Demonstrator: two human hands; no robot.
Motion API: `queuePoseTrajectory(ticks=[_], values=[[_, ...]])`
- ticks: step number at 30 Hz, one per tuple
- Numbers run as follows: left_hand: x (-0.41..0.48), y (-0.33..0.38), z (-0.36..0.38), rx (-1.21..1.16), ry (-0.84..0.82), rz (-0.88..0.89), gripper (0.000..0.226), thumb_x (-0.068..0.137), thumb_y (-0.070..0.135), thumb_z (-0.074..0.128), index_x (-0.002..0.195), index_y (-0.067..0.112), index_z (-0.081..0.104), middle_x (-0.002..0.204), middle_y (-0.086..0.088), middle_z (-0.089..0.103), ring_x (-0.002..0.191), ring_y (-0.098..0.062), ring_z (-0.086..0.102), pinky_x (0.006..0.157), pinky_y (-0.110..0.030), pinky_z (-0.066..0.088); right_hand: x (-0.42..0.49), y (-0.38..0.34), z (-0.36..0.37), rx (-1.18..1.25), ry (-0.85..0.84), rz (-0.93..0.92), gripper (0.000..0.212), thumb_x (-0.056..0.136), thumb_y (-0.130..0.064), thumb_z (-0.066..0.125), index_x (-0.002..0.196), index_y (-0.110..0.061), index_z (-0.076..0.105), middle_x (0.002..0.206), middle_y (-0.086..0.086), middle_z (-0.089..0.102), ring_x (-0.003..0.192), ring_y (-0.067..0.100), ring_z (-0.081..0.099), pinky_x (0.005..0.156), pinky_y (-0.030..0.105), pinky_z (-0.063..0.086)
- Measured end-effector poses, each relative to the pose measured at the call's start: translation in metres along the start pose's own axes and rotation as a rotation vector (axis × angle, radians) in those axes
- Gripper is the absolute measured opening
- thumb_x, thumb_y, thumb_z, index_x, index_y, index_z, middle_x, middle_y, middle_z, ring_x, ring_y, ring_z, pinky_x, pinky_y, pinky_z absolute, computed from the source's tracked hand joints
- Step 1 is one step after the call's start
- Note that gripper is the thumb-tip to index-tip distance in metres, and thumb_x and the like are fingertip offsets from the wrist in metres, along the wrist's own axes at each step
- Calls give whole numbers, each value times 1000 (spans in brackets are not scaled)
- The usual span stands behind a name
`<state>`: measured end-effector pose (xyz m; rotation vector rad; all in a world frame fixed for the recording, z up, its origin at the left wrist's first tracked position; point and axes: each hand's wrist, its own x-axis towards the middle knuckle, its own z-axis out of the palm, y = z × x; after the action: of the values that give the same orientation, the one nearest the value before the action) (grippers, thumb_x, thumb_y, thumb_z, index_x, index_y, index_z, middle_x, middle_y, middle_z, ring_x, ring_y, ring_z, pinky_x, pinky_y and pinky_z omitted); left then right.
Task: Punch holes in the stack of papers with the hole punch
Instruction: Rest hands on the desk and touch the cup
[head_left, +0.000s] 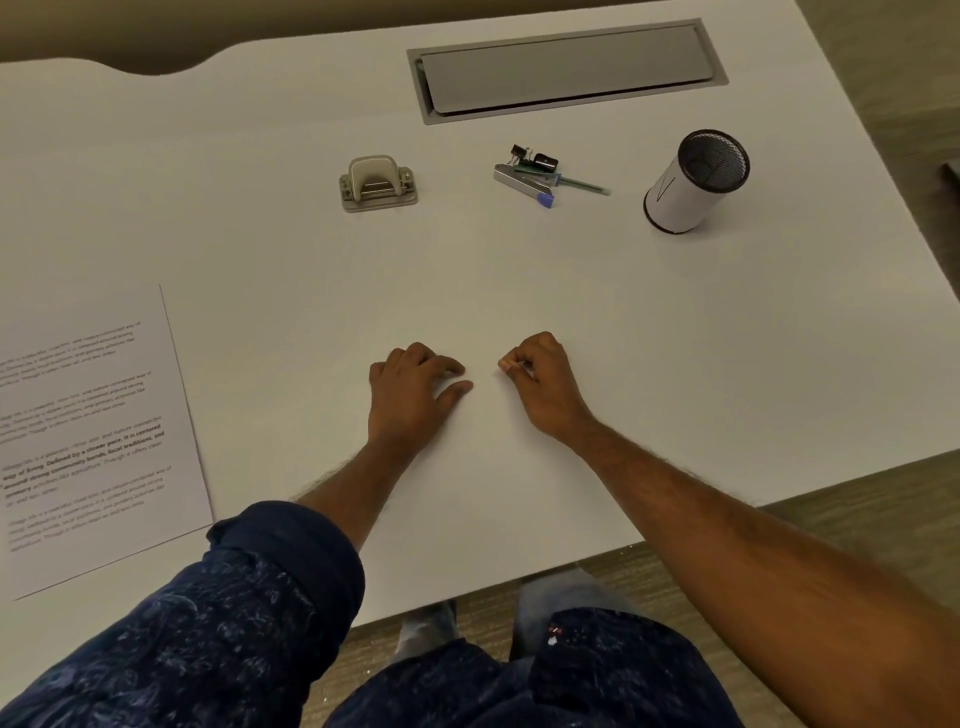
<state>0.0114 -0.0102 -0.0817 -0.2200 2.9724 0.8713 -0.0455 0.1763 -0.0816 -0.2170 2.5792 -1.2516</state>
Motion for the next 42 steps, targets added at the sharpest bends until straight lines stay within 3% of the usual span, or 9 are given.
queuePoseTrajectory(ticks=[9,19,25,27,29,30,33,39,42], values=[[6,9,-2,41,-14,-48,18,90,43,64,94,31,77,92,9,60,93,-16,51,81,-32,23,2,1,1,-13,-11,2,9,89,-15,64,84,-7,65,93,0,51,90,20,52,89,44,46],[19,17,-8,276,-239,100,25,97,35,48,100,20,67,106,-2,55,104,-26,48,91,-40,30,1,-9,-2,-36,-59,42,12,91,-18,62,83,-8,63,94,-2,51,92,20,52,92,43,44],[30,6,-31,-9,-246,-48,17,97,33,53,93,22,66,99,3,54,98,-20,47,86,-34,29,5,-28,-15,72,-53,95,24,91,-15,62,72,-25,54,90,-5,49,92,20,53,85,29,44],[41,8,-42,-137,-216,-79,15,97,32,55,86,23,62,93,5,55,93,-17,50,84,-34,36,8,-37,-23,156,-92,180,22,94,-16,60,72,-18,58,87,3,51,90,16,51,78,21,40],[54,17,-51,-274,-181,-113,16,97,30,57,83,21,58,85,7,54,84,-14,52,77,-24,39,13,-43,-32,270,-138,229,30,95,-18,57,83,9,61,81,18,51,84,17,48,75,25,38],[60,24,-55,-331,-176,-132,17,97,28,57,83,18,58,81,9,54,79,-10,52,72,-18,38,16,-45,-37,340,-149,257,32,96,-19,57,90,12,61,80,12,54,84,16,49,74,25,39],[78,48,-64,-413,-209,-116,23,98,26,56,87,7,62,76,7,54,71,-5,49,66,-18,38,25,-55,-54,533,-141,395,25,95,-21,58,111,-3,65,94,-7,61,84,5,55,70,14,42],[112,101,-65,-492,-291,-7,33,99,27,54,92,-4,62,82,-6,56,75,-13,48,68,-23,40,52,-59,-91,830,-85,528,11,94,-25,59,100,-16,64,97,-6,62,90,9,57,75,24,41],[131,131,-60,-541,-315,28,24,100,28,53,89,8,62,83,1,58,77,-11,51,72,-24,42,65,-59,-116,941,-69,534,13,94,-25,59,100,-14,63,93,-3,61,88,11,56,79,29,40]])
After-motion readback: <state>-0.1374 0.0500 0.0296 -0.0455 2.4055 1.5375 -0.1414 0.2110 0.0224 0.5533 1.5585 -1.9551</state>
